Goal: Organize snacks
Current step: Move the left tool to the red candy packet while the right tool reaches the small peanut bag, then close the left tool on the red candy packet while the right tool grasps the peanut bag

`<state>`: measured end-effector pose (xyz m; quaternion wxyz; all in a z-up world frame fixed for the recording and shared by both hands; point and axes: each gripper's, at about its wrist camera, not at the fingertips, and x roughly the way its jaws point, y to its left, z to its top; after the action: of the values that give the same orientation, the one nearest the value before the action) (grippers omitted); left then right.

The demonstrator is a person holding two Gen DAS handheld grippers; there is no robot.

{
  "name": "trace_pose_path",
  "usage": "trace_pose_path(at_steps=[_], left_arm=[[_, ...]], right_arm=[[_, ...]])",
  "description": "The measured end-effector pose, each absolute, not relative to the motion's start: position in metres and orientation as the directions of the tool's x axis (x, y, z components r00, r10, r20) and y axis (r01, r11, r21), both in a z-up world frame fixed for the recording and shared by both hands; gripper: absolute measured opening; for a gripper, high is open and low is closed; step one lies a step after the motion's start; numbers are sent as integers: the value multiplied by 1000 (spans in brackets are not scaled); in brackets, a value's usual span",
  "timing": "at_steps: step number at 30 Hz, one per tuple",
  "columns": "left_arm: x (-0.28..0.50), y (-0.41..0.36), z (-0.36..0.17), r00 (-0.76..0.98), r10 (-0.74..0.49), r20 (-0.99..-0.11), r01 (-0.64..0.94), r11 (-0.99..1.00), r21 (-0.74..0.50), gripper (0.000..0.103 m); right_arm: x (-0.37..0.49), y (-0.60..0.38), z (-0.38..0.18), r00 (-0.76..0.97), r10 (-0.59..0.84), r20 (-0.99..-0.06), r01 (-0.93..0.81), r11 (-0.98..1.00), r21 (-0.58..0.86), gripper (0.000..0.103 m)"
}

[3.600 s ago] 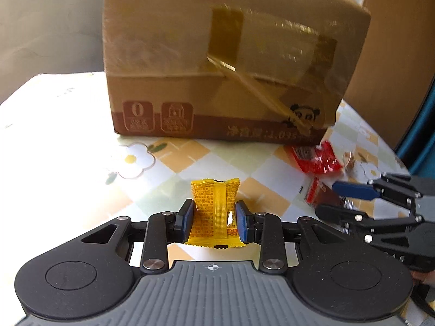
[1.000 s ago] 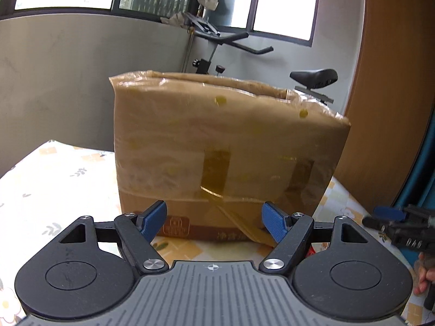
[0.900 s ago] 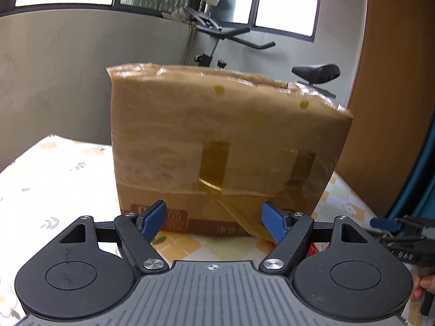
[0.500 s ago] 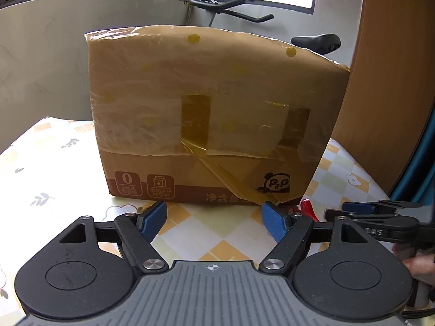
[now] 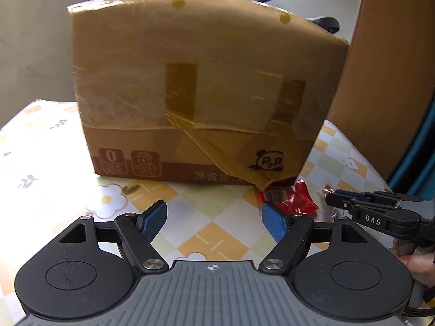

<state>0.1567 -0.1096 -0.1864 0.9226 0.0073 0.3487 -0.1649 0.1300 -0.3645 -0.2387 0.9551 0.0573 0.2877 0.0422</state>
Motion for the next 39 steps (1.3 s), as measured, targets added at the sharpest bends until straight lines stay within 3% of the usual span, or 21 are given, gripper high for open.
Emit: trace_pose_path(at_steps=[15, 23, 32, 37, 39], left_arm=[[195, -190, -219, 579, -382, -720, 373, 910, -183, 79], [211, -218, -232, 604, -358, -712, 365, 918, -153, 79], [210, -244, -248, 632, -302, -713, 396, 918, -38, 80], [210, -244, -250, 632, -312, -710, 402, 915, -44, 80], [208, -243, -250, 629, -314, -711, 407, 913, -43, 76]], right_arm=[[131, -372, -240, 840, 125, -529, -33, 983, 180, 17], [131, -379, -241, 841, 133, -524, -16, 975, 222, 17], [131, -388, -242, 844, 143, -516, 4, 962, 273, 17], [133, -386, -242, 840, 137, -524, 10, 963, 269, 17], [133, -386, -242, 841, 135, -525, 11, 964, 265, 17]])
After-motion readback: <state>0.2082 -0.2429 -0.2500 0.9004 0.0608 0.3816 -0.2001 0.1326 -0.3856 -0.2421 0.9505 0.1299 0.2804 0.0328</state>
